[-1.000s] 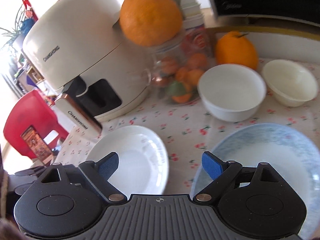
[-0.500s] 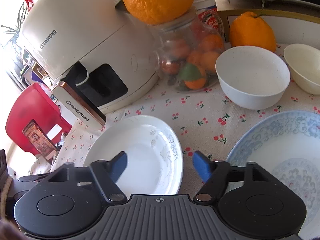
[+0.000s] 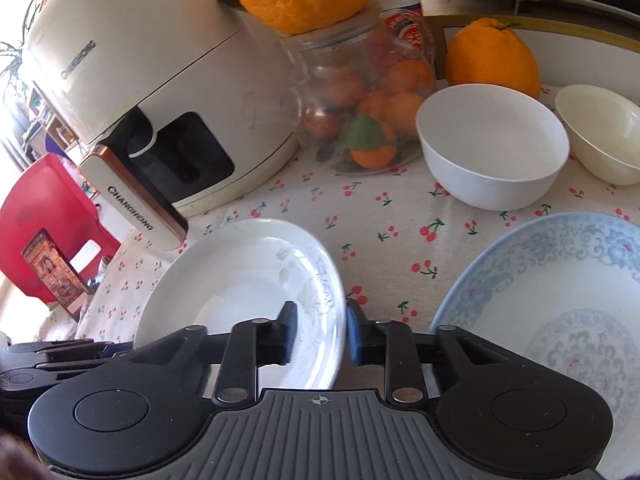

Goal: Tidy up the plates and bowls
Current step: 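Lift the white floral plate and carry it over the blue plate stack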

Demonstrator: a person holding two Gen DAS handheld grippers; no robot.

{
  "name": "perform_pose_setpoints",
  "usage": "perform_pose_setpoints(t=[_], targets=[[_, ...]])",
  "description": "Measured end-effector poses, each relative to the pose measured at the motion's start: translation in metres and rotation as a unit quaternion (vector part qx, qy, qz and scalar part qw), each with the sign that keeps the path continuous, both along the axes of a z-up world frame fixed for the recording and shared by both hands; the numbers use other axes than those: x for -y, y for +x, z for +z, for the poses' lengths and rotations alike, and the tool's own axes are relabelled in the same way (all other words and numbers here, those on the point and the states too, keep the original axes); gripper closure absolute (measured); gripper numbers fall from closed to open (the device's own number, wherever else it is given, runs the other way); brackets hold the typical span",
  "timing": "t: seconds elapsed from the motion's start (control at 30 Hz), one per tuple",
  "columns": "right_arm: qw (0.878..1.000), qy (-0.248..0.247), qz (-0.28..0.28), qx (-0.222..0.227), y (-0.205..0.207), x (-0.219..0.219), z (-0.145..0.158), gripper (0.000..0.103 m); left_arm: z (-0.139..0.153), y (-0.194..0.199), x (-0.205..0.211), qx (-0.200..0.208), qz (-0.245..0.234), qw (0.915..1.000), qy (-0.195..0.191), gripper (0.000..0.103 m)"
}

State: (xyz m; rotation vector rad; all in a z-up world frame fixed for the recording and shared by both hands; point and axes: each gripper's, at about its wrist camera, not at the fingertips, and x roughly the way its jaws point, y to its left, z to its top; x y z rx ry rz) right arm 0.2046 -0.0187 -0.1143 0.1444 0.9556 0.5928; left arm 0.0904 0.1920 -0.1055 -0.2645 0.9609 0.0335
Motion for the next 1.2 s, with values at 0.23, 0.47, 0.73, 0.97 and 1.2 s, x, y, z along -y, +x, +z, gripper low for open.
perform_pose_setpoints(t=[0.23,0.47,0.73,0.97,1.2], targets=[[1.000,0.000,-0.004,0.013,-0.004,0.000,0.007,0.081,0.007,-0.001,0.000,0.014,0.007,0.9998,0.007,0.084],[0.999,0.010,-0.021,0.024,-0.003,0.009,0.019,0.081,0.021,0.002,0.011,0.040,0.000,0.9990,0.019,0.086],[0.998,0.016,-0.050,0.037,-0.008,0.035,0.037,0.081,0.036,0.010,0.029,0.058,-0.013,0.9982,0.008,0.086],[0.995,0.015,-0.085,0.040,-0.013,0.068,0.046,0.081,0.045,0.016,0.055,0.073,-0.037,0.9966,-0.001,0.086],[0.992,0.015,-0.120,0.042,-0.021,0.105,0.053,0.081,0.049,0.025,0.085,0.080,-0.066,0.9945,-0.007,0.086]])
